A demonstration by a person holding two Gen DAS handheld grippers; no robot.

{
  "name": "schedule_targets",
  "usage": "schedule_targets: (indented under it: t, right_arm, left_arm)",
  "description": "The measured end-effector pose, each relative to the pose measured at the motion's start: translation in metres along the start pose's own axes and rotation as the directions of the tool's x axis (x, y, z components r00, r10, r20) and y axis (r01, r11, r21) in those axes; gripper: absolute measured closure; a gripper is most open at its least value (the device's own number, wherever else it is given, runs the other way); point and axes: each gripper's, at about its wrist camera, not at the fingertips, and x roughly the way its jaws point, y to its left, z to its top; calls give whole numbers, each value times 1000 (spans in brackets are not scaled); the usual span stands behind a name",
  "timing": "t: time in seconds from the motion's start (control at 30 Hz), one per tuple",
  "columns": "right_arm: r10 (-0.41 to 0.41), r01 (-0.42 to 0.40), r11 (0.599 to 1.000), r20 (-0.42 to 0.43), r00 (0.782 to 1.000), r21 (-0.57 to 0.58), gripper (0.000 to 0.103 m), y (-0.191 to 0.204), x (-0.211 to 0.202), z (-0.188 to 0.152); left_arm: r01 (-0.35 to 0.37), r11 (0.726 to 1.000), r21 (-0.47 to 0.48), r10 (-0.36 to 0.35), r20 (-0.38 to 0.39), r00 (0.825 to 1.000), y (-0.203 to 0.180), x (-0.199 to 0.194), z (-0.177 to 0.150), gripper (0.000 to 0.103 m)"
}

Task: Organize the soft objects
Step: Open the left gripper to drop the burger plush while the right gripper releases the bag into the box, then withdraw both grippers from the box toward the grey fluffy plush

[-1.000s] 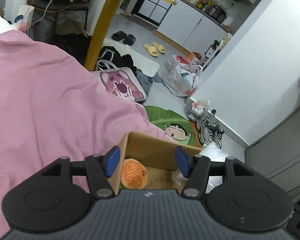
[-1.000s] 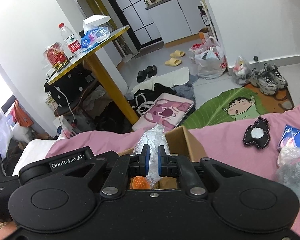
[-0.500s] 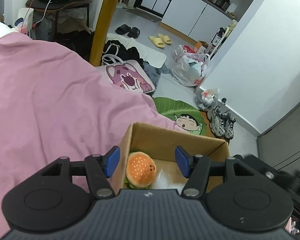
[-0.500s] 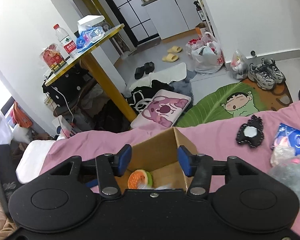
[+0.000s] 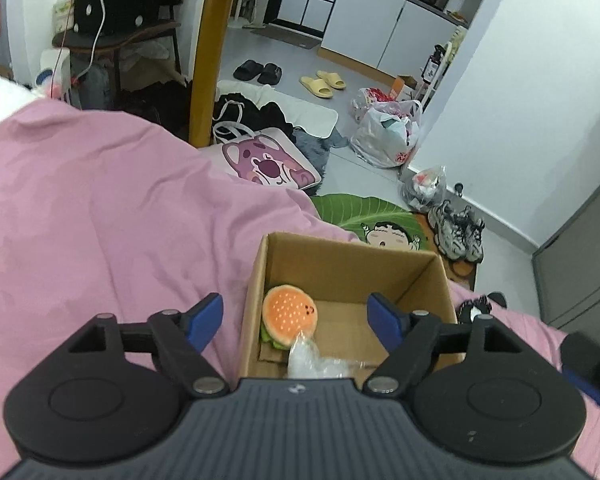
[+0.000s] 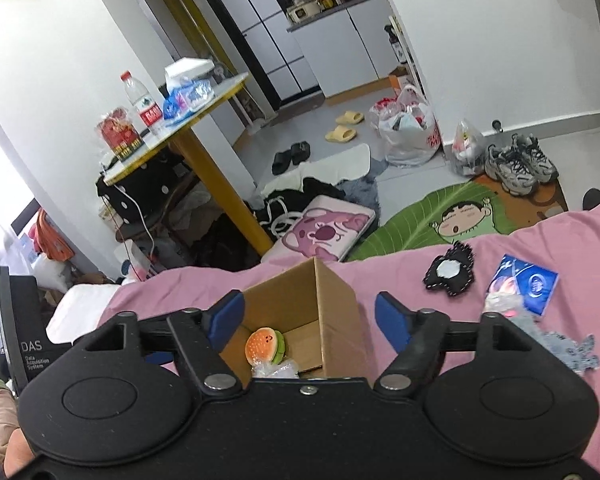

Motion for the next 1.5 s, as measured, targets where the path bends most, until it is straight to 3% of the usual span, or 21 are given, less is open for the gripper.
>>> schedule_targets:
  t: [0.5, 0.87, 0.93, 1.5]
  right_arm:
    - [-7, 9, 1000, 100, 995, -12, 0, -29, -63, 7]
    - [19, -19, 1000, 133, 991, -4, 0, -67, -99, 2]
    - [8, -6, 1000, 137, 991, -13, 0, -75, -105, 2]
    - [-35, 37, 999, 136, 990, -9, 0, -136, -138, -4]
  left_arm:
    - [-19, 992, 127, 10, 65, 998, -51, -67, -16, 13]
    - [-50, 979, 199, 27, 119, 993, -90, -100, -39, 6]
    - [-50, 977, 208, 23, 128, 991, -97, -105, -44, 0]
    - [-16, 972, 234, -36, 216, 976, -149, -124, -83, 0]
